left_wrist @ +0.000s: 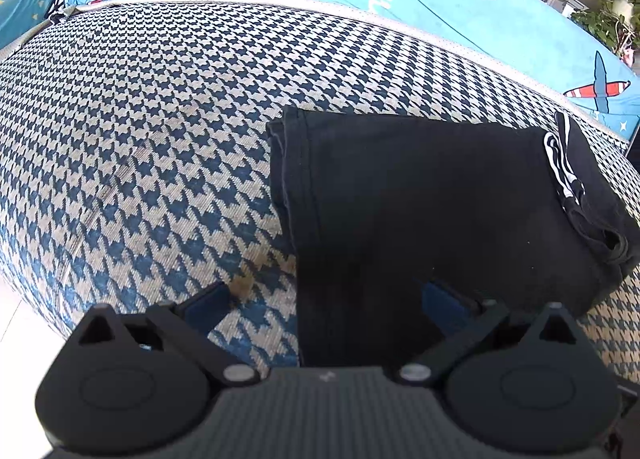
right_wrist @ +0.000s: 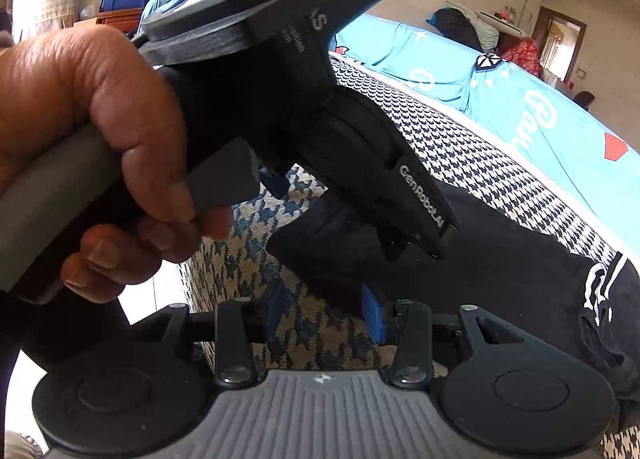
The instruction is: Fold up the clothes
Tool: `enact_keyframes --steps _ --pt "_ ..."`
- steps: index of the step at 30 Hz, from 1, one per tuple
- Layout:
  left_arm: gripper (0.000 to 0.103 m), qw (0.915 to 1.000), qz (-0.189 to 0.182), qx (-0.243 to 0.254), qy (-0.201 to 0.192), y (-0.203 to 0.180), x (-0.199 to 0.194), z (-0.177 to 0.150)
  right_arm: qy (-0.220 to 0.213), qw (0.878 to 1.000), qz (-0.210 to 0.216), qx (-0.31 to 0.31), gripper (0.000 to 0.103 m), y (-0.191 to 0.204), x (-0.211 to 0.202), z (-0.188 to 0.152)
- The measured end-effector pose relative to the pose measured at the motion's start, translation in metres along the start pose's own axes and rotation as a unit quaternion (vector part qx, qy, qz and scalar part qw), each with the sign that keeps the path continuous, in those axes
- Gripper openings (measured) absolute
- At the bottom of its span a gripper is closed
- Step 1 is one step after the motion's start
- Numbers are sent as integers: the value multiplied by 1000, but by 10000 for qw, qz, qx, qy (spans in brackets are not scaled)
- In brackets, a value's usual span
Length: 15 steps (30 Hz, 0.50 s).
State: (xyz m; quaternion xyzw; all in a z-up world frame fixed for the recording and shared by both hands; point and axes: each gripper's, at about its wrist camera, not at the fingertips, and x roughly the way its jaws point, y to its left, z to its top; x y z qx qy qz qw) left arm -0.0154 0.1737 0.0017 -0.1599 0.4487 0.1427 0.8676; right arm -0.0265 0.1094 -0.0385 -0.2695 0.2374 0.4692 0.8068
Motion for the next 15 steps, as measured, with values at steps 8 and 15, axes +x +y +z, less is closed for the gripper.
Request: enact_keyframes --steps 8,15 --pt "103 9997 -196 -23 119 7 -2 2 -79 9989 -163 -434 41 11 18 -1" --pt "103 9983 -410 -372 201 18 -1 8 -153 9959 -331 -824 33 21 34 -2"
